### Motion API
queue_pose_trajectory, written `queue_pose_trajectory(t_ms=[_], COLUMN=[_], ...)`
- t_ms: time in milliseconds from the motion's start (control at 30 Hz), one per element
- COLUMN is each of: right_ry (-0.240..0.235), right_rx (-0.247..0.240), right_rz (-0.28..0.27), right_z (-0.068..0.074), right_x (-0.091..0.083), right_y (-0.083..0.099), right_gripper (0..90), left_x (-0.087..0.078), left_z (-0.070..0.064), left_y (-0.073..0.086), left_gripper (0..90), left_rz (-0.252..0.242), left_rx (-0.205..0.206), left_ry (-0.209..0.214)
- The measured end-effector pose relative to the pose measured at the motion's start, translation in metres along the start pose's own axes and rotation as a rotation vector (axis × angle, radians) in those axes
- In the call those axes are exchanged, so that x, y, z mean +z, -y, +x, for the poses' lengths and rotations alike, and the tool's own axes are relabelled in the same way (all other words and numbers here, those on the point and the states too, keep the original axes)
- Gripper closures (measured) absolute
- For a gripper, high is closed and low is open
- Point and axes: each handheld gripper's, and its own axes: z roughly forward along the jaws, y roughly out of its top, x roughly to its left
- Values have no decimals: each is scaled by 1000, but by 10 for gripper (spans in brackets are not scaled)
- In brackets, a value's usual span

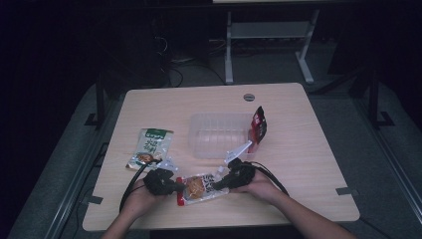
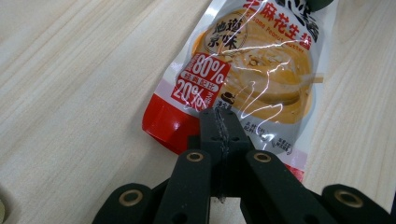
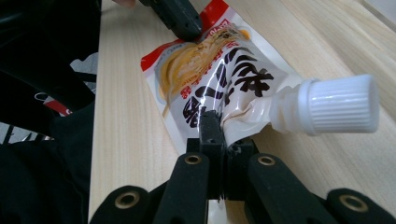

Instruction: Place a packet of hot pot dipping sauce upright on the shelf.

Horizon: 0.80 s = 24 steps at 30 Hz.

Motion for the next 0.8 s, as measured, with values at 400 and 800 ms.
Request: queue_pose_trajectory(t_ms=[400,800], right_ry=[-20,-42], right_rx=[-57,-96], right_rz=[-72,-215], right_z=[8,19], right_x=[-12,-34], right_y=[-6,-18], right_gripper=[898,898], left_x=[2,13], left_z=[-4,-18], left_y=[-4,-15], left_gripper=[898,898], left_rz=[8,-30], left_rx=[26,36], left_ry=[-2,75])
